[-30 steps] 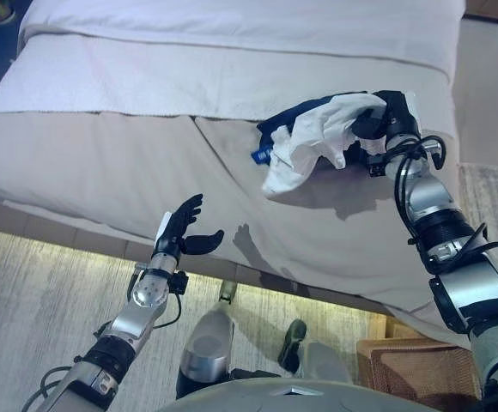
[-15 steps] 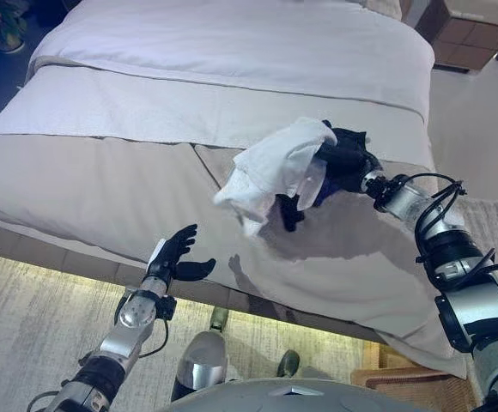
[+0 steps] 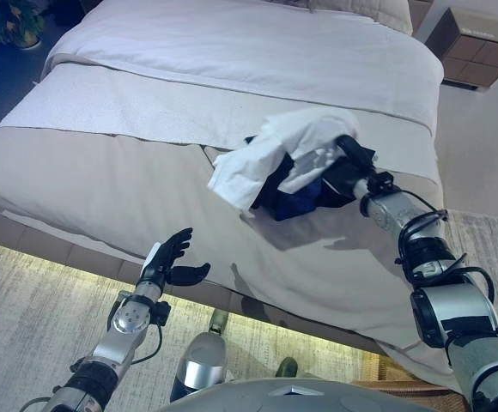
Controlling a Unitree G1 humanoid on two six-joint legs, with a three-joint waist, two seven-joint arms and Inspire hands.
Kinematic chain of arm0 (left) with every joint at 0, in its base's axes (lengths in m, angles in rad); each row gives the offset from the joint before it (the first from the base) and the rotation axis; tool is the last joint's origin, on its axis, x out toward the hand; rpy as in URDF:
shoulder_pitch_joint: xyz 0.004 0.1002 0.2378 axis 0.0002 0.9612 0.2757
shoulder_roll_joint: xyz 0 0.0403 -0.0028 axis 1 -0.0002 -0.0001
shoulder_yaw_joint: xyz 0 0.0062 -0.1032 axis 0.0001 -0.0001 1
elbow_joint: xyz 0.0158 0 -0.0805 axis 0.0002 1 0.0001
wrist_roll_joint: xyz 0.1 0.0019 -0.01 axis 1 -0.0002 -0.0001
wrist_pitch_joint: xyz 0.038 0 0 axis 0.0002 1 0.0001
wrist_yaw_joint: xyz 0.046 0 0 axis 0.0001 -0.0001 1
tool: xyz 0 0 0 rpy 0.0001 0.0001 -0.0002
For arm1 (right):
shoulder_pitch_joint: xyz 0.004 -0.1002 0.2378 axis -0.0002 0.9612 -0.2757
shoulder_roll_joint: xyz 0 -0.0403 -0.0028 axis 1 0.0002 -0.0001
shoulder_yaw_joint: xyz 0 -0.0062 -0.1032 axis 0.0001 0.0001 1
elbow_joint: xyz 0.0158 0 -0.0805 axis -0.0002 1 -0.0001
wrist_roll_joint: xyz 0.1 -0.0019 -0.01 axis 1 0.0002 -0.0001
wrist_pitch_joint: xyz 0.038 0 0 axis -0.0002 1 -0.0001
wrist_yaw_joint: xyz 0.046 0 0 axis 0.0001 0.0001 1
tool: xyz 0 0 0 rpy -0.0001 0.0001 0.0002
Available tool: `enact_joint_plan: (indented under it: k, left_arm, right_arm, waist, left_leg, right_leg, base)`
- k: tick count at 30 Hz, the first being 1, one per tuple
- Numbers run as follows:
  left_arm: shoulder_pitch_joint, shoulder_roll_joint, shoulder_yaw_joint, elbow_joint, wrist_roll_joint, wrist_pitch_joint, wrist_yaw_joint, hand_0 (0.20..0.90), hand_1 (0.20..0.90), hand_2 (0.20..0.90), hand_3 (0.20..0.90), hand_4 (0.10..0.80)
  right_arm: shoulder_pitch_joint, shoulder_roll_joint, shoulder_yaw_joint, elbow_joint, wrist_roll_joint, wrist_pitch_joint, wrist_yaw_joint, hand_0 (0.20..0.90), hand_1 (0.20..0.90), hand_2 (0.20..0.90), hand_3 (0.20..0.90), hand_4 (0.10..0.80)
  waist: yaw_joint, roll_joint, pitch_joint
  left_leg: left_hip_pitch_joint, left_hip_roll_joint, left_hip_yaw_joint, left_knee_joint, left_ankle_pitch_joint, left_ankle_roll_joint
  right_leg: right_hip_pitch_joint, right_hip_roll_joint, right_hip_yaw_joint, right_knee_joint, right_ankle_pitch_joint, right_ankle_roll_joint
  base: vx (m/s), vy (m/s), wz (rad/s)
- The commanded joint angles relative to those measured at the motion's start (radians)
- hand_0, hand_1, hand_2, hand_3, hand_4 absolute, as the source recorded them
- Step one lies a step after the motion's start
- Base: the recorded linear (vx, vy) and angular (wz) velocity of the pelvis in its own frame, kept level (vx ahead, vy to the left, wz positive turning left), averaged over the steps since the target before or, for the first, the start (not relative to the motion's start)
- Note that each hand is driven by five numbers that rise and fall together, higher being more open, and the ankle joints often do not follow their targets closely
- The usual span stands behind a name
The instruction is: Pick up the clothes from the bed and place them into the basket
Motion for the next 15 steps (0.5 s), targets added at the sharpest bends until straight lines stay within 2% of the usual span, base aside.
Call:
enact_joint_plan:
  k: [1,5,6,7,11,15]
  left_arm:
    - [-0.061,0.01,-0.06,0.019,-0.018,-0.055,0.056,0.9,0.9,0.9,0.9,0.8]
    - [-0.086,-0.001,-0.079,0.032,-0.029,-0.053,0.082,0.9,0.9,0.9,0.9,0.8]
    - [-0.097,-0.007,-0.087,0.036,-0.035,-0.053,0.096,0.9,0.9,0.9,0.9,0.8]
    - [-0.103,-0.01,-0.091,0.039,-0.038,-0.054,0.103,0.9,0.9,0.9,0.9,0.8]
    - [-0.123,-0.019,-0.104,0.033,-0.046,-0.048,0.136,0.9,0.9,0.9,0.9,0.8]
    - [-0.162,-0.036,-0.107,0.031,-0.046,-0.035,0.162,0.9,0.9,0.9,0.9,0.8]
  right_arm:
    - [-0.081,-0.053,-0.063,0.051,0.024,-0.064,-0.028,0.3,0.3,0.3,0.2,0.1]
    - [-0.075,-0.051,-0.094,0.13,-0.051,-0.089,-0.089,0.305,0.305,0.305,0.205,0.105]
    - [-0.066,-0.046,-0.099,0.149,-0.092,-0.091,-0.113,0.462,0.462,0.462,0.389,0.289]
    - [-0.059,-0.041,-0.099,0.158,-0.122,-0.09,-0.15,0.9,0.9,0.9,0.9,0.8]
    - [-0.026,-0.035,-0.09,0.183,-0.256,-0.094,-0.264,0.9,0.9,0.9,0.9,0.8]
    - [-0.029,-0.035,0.002,0.176,-0.532,-0.017,-0.207,0.9,0.9,0.9,0.9,0.8]
  waist:
    - [-0.006,0.011,-0.129]
    - [-0.01,0.024,-0.113]
    - [-0.013,0.03,-0.106]
    - [-0.016,0.033,-0.102]
    - [-0.029,0.041,-0.087]
    - [-0.039,0.041,-0.07]
  left_leg:
    - [0.071,-0.013,0.031,0.008,-0.157,0.018]
    - [0.064,-0.015,0.029,0.007,-0.154,0.021]
    - [0.06,-0.016,0.029,0.006,-0.152,0.022]
    - [0.057,-0.017,0.029,0.005,-0.151,0.022]
    - [0.049,-0.018,0.032,0.004,-0.15,0.024]
    - [0.047,-0.02,0.037,0.004,-0.148,0.025]
  right_leg:
    - [-0.106,-0.015,0.11,0.013,0.1,0.002]
    - [-0.116,-0.015,0.115,0.011,0.104,0.001]
    - [-0.122,-0.015,0.118,0.011,0.106,0.001]
    - [-0.125,-0.015,0.12,0.011,0.107,0.001]
    - [-0.137,-0.016,0.129,0.012,0.111,0.004]
    - [-0.142,-0.016,0.138,0.012,0.112,0.0]
  base:
    - [-0.003,0.004,-0.03]
    - [-0.014,0.005,-0.01]
    - [-0.038,0.013,-0.02]
    - [-0.045,0.013,-0.05]
    - [-0.046,0.007,-0.09]
    - [-0.058,0.01,-0.05]
